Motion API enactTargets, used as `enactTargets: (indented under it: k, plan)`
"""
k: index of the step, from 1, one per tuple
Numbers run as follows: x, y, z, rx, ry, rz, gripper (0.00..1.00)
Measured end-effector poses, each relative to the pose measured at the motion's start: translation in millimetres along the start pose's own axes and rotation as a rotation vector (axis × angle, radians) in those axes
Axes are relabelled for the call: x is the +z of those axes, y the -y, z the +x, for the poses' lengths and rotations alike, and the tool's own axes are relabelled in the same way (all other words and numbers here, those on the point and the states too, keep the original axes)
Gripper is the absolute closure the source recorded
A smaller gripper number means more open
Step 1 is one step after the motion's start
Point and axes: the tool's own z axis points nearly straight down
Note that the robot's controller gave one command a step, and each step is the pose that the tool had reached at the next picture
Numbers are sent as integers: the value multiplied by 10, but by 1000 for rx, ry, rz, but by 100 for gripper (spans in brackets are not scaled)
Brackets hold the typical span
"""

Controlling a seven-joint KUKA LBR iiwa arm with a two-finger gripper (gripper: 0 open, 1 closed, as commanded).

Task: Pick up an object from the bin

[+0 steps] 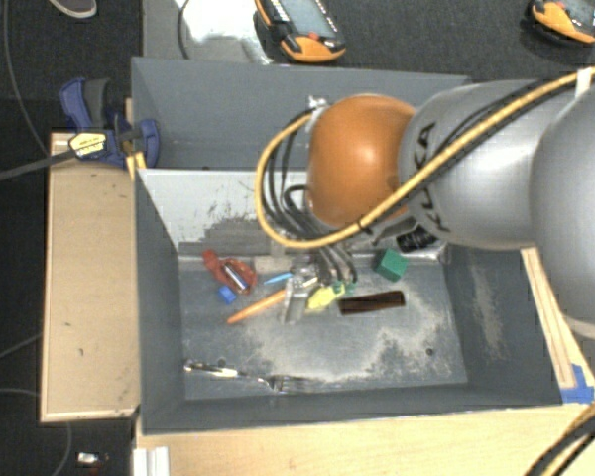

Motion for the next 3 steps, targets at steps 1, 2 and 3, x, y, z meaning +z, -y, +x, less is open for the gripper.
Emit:
enactTargets:
  k: [1,2,3]
  plan:
    - [-95,252,188,-131,-2,-1,0]
    - [-70,602,259,-157,0,0,0]
    - [-446,1369,157,-190,2,0,100]
